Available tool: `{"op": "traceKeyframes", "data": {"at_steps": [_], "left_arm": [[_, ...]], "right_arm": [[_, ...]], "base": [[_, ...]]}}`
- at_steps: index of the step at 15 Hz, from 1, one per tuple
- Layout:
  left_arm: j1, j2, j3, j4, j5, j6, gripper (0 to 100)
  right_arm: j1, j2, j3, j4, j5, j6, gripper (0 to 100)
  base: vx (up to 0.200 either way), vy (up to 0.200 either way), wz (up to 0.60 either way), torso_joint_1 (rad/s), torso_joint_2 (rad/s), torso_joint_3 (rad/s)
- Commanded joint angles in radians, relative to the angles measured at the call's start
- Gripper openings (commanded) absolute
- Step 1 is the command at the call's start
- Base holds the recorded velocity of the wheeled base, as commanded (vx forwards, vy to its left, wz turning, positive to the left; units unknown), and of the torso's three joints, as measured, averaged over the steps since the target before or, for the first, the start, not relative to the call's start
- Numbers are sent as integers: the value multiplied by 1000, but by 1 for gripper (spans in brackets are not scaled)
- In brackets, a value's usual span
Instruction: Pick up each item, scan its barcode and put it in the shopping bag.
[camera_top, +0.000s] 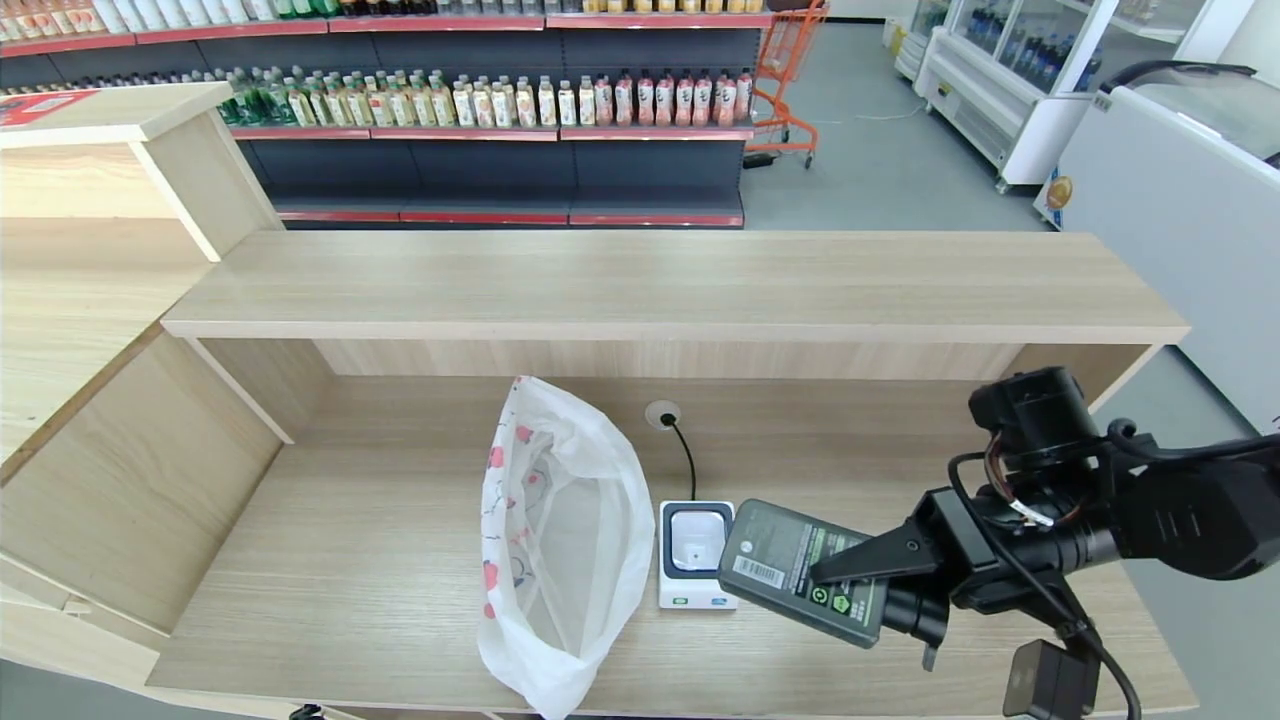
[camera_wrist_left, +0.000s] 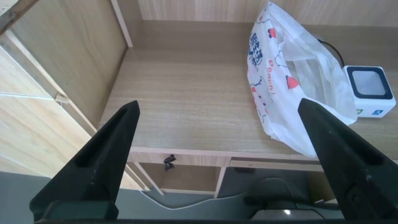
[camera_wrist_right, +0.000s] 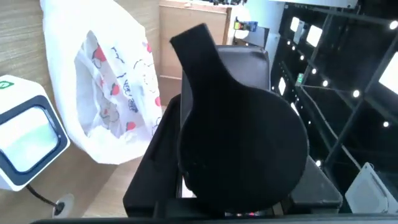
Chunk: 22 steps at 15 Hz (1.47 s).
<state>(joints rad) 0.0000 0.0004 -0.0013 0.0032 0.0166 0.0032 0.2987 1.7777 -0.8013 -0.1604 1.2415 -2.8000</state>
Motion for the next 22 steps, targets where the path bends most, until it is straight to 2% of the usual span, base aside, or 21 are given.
{"op": "traceKeyframes", "data": {"at_steps": [1,6,10,22], "left_arm": [[0,0,0,0,0,0,100],[0,0,0,0,0,0,100],[0,0,0,0,0,0,100],[0,0,0,0,0,0,100]], "right_arm": [[0,36,-24,-2,16,-80,0],[8,62,-7,5,55,-80,0],[74,120,-21,4,53,-80,0],[74,131,-29,7,50,-80,0]], "base": [[0,0,0,0,0,0],[0,0,0,0,0,0],[0,0,0,0,0,0],[0,0,0,0,0,0]]}}
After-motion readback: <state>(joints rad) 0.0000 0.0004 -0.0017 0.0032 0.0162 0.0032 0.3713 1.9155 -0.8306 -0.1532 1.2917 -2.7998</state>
